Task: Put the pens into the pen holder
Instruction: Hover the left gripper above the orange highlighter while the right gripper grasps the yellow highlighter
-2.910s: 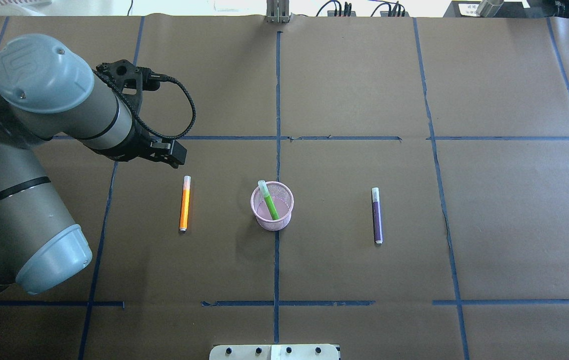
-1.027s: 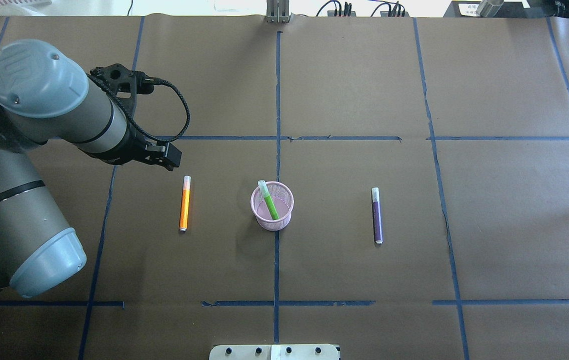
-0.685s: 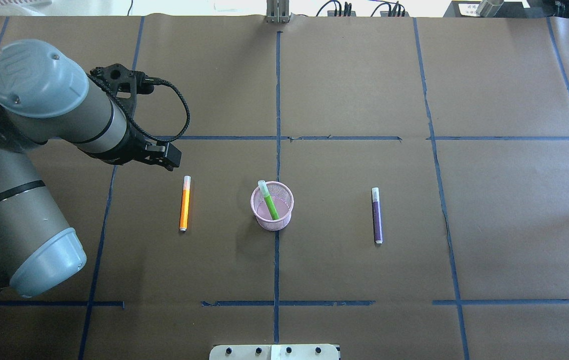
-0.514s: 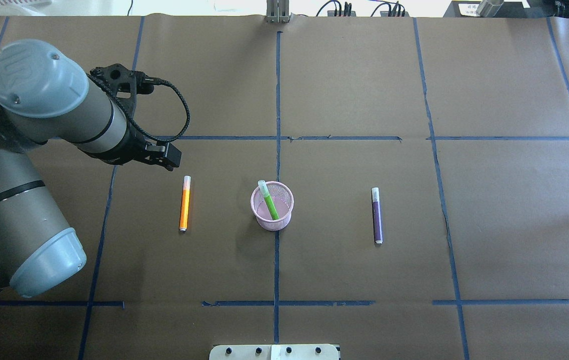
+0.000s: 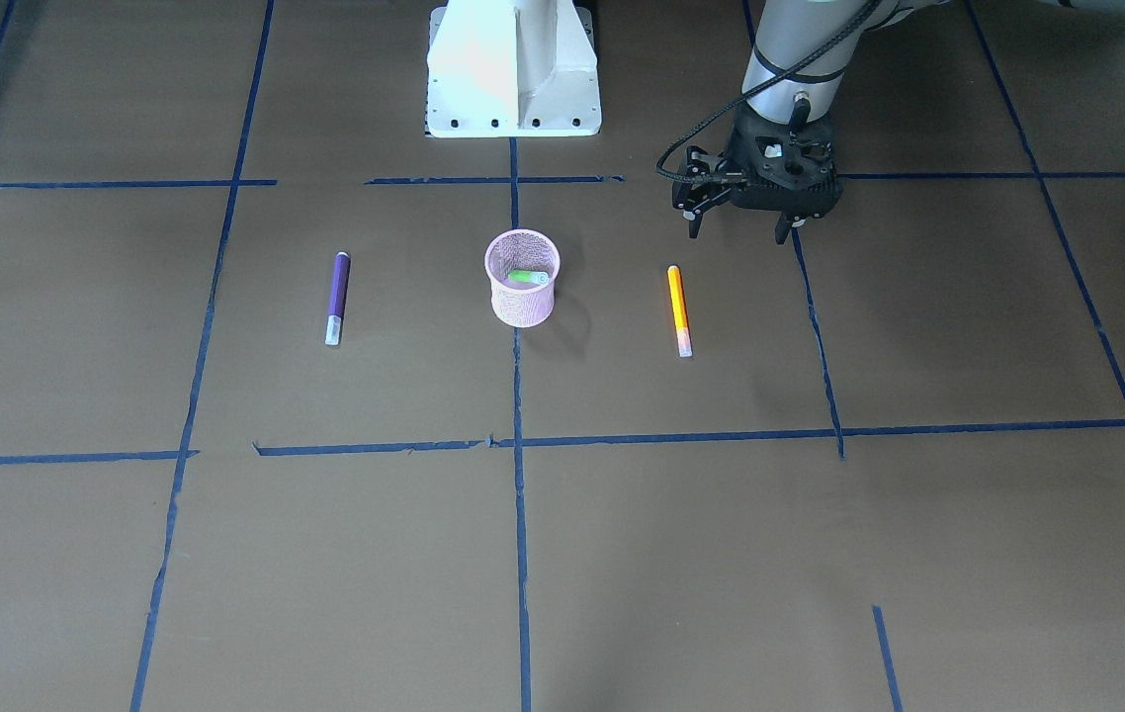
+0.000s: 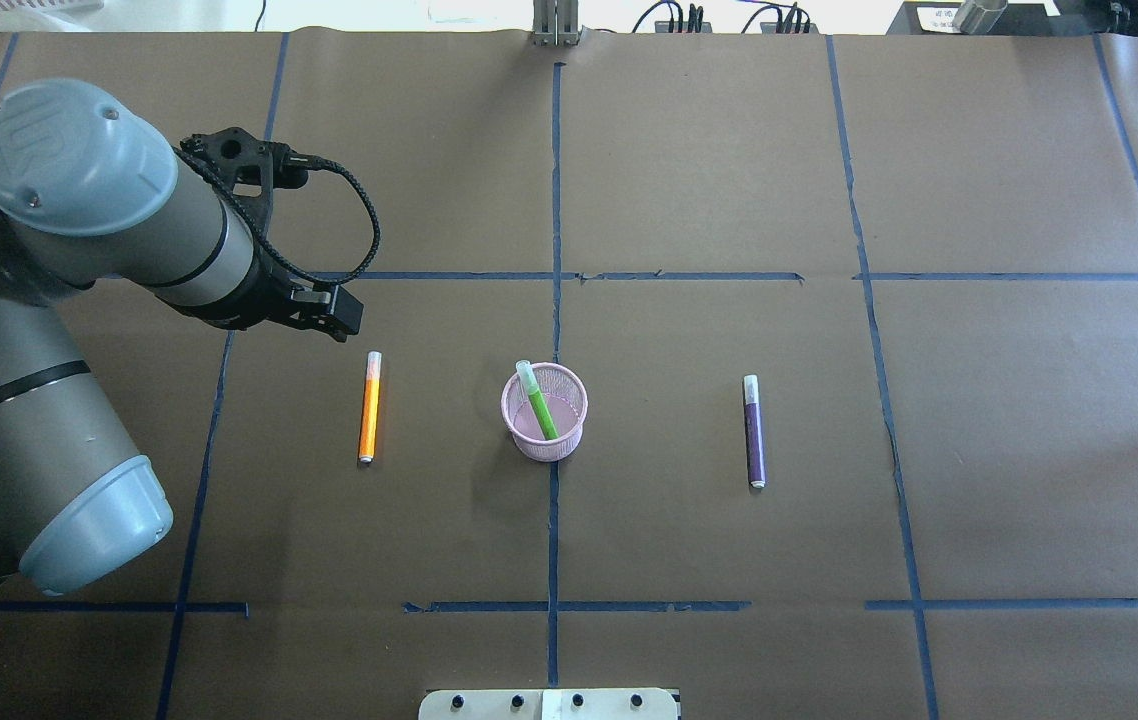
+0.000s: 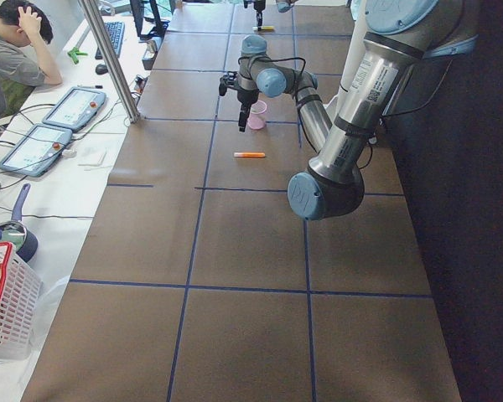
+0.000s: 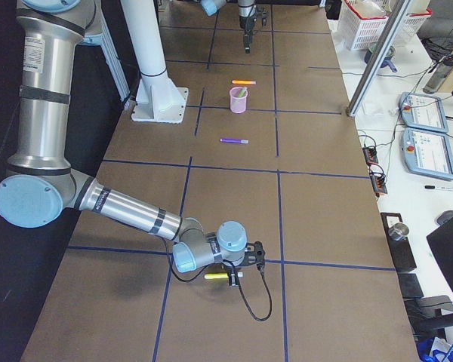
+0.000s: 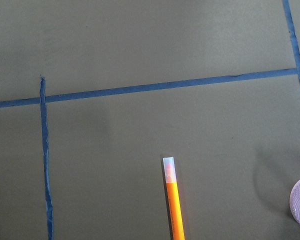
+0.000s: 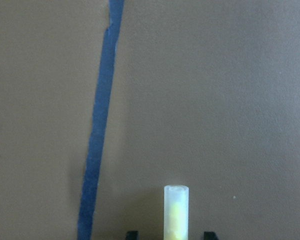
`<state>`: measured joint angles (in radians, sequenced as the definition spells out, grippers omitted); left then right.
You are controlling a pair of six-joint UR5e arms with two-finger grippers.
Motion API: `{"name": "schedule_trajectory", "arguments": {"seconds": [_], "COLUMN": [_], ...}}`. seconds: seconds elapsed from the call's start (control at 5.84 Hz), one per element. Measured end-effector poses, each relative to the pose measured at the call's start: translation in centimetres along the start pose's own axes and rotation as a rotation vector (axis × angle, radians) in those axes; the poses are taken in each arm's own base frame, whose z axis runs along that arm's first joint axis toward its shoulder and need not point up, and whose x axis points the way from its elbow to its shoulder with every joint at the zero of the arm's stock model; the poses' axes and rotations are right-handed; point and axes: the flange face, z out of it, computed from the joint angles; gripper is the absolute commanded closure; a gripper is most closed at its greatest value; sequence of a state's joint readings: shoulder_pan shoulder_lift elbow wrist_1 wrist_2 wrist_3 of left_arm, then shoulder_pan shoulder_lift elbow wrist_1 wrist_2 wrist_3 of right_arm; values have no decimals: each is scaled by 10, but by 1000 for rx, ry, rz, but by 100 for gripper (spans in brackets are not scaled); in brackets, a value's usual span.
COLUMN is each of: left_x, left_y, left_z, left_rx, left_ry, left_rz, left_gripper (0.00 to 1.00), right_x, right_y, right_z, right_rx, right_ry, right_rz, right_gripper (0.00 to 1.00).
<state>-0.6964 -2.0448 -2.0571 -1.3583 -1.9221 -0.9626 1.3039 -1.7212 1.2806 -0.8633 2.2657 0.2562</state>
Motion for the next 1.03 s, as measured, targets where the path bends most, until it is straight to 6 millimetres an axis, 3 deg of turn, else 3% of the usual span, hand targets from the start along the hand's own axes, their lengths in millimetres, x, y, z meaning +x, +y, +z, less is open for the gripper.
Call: {"name": "schedule_trajectory", "arguments": {"seconds": [0.17, 0.68, 1.03], "left_x": [0, 0, 0], "left_y": [0, 0, 0], "left_z": [0, 0, 0], "left_rx": [0, 0, 0], "left_ry": [0, 1, 1], "left_rz": [0, 1, 1], "left_gripper": [0, 0, 0], "right_x": [1, -3, -38], "right_y": [2, 1, -23], "right_z": [1, -4, -37], "right_rx": [-3, 6, 79], "right_ry": [0, -3, -28], "right_rz": [3, -2, -61], "right_gripper": [98, 100, 100]}}
